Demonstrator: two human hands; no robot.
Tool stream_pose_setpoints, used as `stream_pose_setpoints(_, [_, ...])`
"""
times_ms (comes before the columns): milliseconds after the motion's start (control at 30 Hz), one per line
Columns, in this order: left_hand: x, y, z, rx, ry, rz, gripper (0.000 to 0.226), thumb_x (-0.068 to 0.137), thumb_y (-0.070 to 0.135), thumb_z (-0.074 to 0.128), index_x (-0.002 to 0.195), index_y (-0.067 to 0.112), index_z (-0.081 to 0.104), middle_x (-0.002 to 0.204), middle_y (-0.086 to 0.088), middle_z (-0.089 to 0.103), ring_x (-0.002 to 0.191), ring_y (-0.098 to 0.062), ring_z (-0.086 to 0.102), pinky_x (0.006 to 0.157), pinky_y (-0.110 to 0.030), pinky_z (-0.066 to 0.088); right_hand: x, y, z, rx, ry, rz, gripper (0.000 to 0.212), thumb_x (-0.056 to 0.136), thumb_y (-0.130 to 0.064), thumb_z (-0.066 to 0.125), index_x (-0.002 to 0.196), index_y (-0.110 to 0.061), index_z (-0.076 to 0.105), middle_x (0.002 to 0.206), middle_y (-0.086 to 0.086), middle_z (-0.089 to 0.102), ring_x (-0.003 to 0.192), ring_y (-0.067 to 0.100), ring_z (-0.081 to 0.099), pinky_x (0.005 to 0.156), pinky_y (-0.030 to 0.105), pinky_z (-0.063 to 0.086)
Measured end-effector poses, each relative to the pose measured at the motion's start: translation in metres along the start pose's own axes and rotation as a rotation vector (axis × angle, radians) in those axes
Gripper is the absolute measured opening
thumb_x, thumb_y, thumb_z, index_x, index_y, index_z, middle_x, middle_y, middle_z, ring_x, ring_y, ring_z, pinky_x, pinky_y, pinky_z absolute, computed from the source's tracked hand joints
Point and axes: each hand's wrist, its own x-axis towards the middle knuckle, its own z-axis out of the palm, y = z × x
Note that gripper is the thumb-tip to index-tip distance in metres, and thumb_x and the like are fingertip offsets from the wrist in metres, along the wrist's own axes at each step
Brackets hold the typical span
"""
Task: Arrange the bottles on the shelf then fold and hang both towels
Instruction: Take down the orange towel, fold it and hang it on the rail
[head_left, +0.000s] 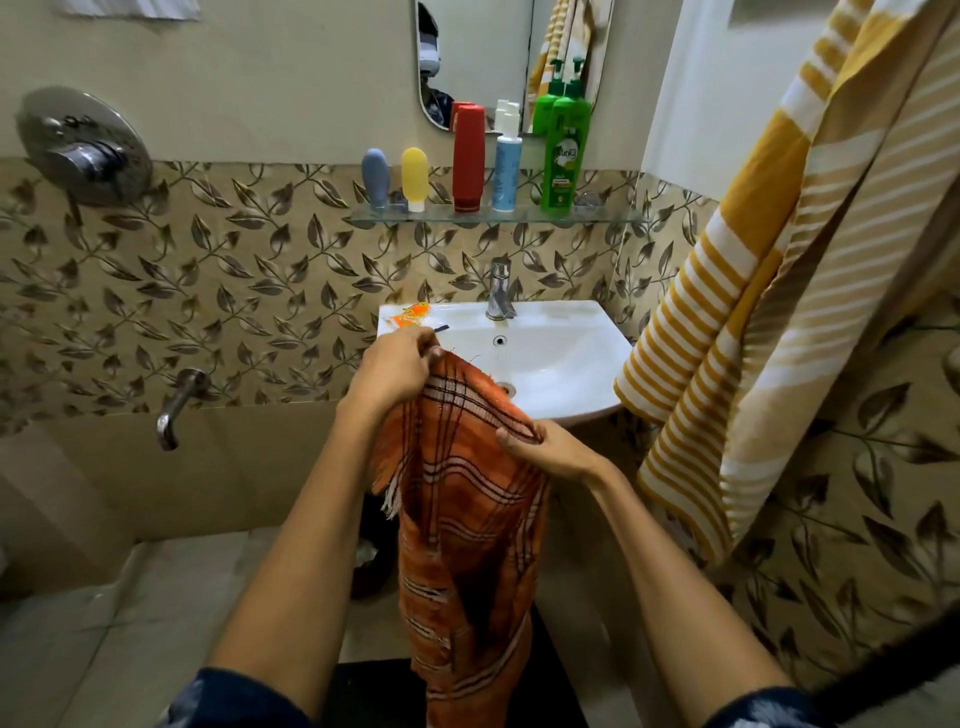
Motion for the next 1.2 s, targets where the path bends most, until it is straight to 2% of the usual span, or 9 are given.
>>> stream_pose_setpoints(67, [-0.003, -0.004, 0.005, 0.0, -0.181, -0.033, 0.034, 0.084, 0.022, 0.065, 0.115, 0.022, 0.052, 0.122, -0.011, 0.059, 0.111, -0.025, 0.054, 0.09, -0.035, 0.043, 0.001, -0.014, -0.002, -0.018, -0.042, -0.048, 0.033, 0.085, -0.045, 0.062, 0.112, -0.026, 0.063, 0.109, -0.003, 0.07, 0.101, 0.013, 0.067, 0.096, 0.034, 0.052])
stream_pose_setpoints(167, [-0.009, 0.0, 0.012, -0.173, -0.48, -0.005, 0.083, 0.074, 0.012, 0.075, 0.14, 0.031, 0.028, 0.144, -0.017, 0.04, 0.134, -0.026, 0.039, 0.101, -0.039, 0.043, 0.007, -0.025, -0.002, -0.112, -0.032, -0.063, 0.043, 0.083, -0.023, 0.068, 0.123, -0.019, 0.053, 0.118, 0.006, 0.064, 0.109, 0.021, 0.062, 0.096, 0.036, 0.051])
stream_pose_setpoints(233, [-0.01, 0.004, 0.021, -0.124, -0.532, 0.056, 0.077, 0.077, 0.011, 0.073, 0.14, 0.028, 0.032, 0.143, -0.011, 0.042, 0.131, -0.024, 0.042, 0.102, -0.038, 0.042, 0.009, -0.034, 0.002, -0.189, -0.027, -0.073, 0.05, 0.082, -0.016, 0.063, 0.128, -0.013, 0.043, 0.118, 0.012, 0.06, 0.108, 0.025, 0.06, 0.094, 0.041, 0.051])
stream_pose_setpoints(367, [-0.01, 0.007, 0.038, -0.015, -0.438, 0.109, 0.012, 0.085, 0.025, 0.064, 0.092, 0.017, 0.06, 0.104, -0.012, 0.066, 0.085, -0.019, 0.055, 0.074, -0.029, 0.041, 0.011, -0.051, 0.004, -0.347, -0.036, -0.106, 0.035, 0.084, -0.015, 0.057, 0.114, -0.006, 0.042, 0.096, 0.009, 0.051, 0.086, 0.021, 0.051, 0.073, 0.035, 0.044])
stream_pose_setpoints(467, [-0.012, 0.007, 0.039, -0.007, -0.385, 0.166, 0.011, 0.09, 0.024, 0.057, 0.081, 0.018, 0.059, 0.088, -0.01, 0.065, 0.08, -0.02, 0.054, 0.064, -0.027, 0.035, 0.01, -0.056, 0.001, -0.392, -0.013, -0.135, 0.024, 0.087, -0.014, 0.055, 0.107, -0.005, 0.046, 0.097, 0.01, 0.052, 0.083, 0.018, 0.048, 0.072, 0.033, 0.041])
stream_pose_setpoints(567, [-0.013, 0.007, 0.035, -0.031, -0.336, 0.198, 0.017, 0.091, 0.02, 0.053, 0.1, 0.012, 0.066, 0.097, -0.007, 0.064, 0.088, -0.018, 0.053, 0.075, -0.026, 0.038, 0.006, -0.053, -0.005, -0.379, 0.013, -0.198, 0.024, 0.088, -0.014, 0.057, 0.112, -0.006, 0.056, 0.105, 0.012, 0.061, 0.088, 0.018, 0.054, 0.076, 0.028, 0.043])
stream_pose_setpoints(733, [-0.014, 0.004, 0.018, -0.092, -0.133, 0.171, 0.015, 0.089, 0.014, 0.05, 0.087, 0.008, 0.064, 0.085, -0.008, 0.061, 0.084, -0.026, 0.058, 0.071, -0.032, 0.043, 0.0, -0.02, -0.005, -0.267, 0.017, -0.127, 0.012, 0.089, -0.021, 0.061, 0.088, -0.012, 0.053, 0.087, 0.006, 0.058, 0.081, 0.021, 0.053, 0.087, 0.042, 0.048])
stream_pose_setpoints(833, [-0.012, 0.007, 0.006, -0.126, -0.076, 0.183, 0.017, 0.089, 0.015, 0.05, 0.087, 0.007, 0.065, 0.088, -0.015, 0.067, 0.081, -0.03, 0.061, 0.07, -0.036, 0.048, -0.004, -0.003, 0.009, -0.185, 0.043, -0.096, 0.025, 0.084, -0.029, 0.067, 0.099, -0.013, 0.055, 0.098, 0.008, 0.064, 0.091, 0.024, 0.062, 0.09, 0.041, 0.05])
stream_pose_setpoints(1200, [-0.013, 0.006, 0.004, -0.098, 0.001, 0.109, 0.017, 0.09, 0.019, 0.049, 0.088, 0.008, 0.062, 0.086, -0.007, 0.062, 0.082, -0.025, 0.056, 0.072, -0.035, 0.044, 0.006, -0.025, 0.044, 0.093, 0.423, -0.205, 0.02, 0.089, -0.031, 0.061, 0.084, -0.013, 0.068, 0.084, 0.006, 0.07, 0.083, 0.024, 0.067, 0.079, 0.04, 0.054])
